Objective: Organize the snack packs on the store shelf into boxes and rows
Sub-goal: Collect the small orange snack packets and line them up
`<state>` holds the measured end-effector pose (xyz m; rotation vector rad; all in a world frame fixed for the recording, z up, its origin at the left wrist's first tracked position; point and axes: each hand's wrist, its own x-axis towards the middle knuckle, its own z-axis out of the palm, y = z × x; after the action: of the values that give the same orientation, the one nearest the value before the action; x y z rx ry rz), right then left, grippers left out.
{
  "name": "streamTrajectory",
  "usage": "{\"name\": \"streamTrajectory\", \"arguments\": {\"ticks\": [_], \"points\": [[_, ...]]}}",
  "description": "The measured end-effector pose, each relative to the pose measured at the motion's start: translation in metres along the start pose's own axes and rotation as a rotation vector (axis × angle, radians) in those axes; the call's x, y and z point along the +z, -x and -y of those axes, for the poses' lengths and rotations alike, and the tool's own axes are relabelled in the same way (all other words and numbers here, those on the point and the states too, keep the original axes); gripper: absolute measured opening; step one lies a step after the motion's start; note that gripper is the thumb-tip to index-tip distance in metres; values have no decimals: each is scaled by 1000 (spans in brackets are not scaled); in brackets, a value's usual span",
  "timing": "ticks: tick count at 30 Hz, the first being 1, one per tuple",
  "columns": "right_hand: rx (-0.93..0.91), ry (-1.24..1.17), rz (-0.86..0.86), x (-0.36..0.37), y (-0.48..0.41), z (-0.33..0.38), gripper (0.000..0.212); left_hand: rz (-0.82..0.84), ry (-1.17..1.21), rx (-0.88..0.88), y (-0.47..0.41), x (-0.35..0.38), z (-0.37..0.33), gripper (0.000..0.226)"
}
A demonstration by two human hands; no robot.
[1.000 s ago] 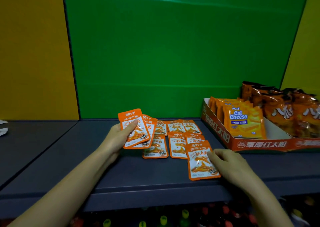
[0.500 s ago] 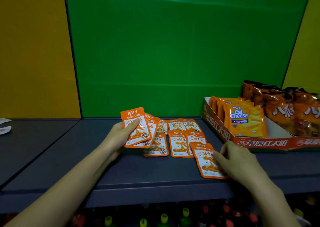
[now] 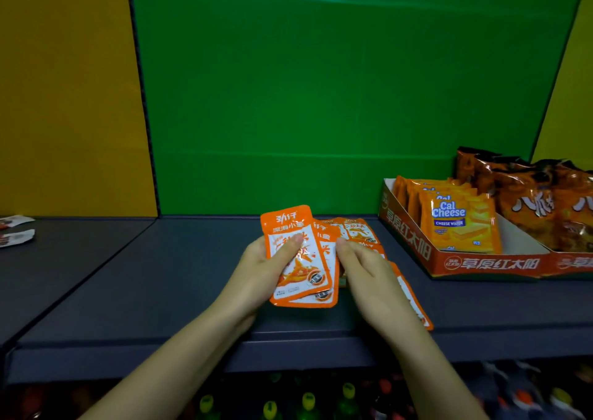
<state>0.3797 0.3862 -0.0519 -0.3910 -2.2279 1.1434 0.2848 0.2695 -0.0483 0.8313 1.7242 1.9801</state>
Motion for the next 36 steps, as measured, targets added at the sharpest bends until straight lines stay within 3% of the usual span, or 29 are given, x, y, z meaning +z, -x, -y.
{"name": "streamTrajectory", "arguments": {"ticks": [5,9,14,20,31,34,36], "points": [[57,98,-47,-14,-1,-9,37,82,-79,-38,2,-6,-1,18],[86,174,-123,-35,-1,-24,37,-10,-103,-92,-4,-25,-6,20],[47,489,-69,-26,-1,-38,42,-55,-597,-95,-16,-25,18,35],[74,651,-74,-17,2,-40,42,-145,-1244,25,-16,-17,24,51],[49,749,-119,-20,2,-42,28,-139,-1645,27,-9,-5,10,61],[11,686,-164,-27,5,-46,26,-244,-1680,129,-5,-6,9,64],[-32,643,-120,-35,7,-50,24,-350,-1625,408,-4,-10,18,60]]}}
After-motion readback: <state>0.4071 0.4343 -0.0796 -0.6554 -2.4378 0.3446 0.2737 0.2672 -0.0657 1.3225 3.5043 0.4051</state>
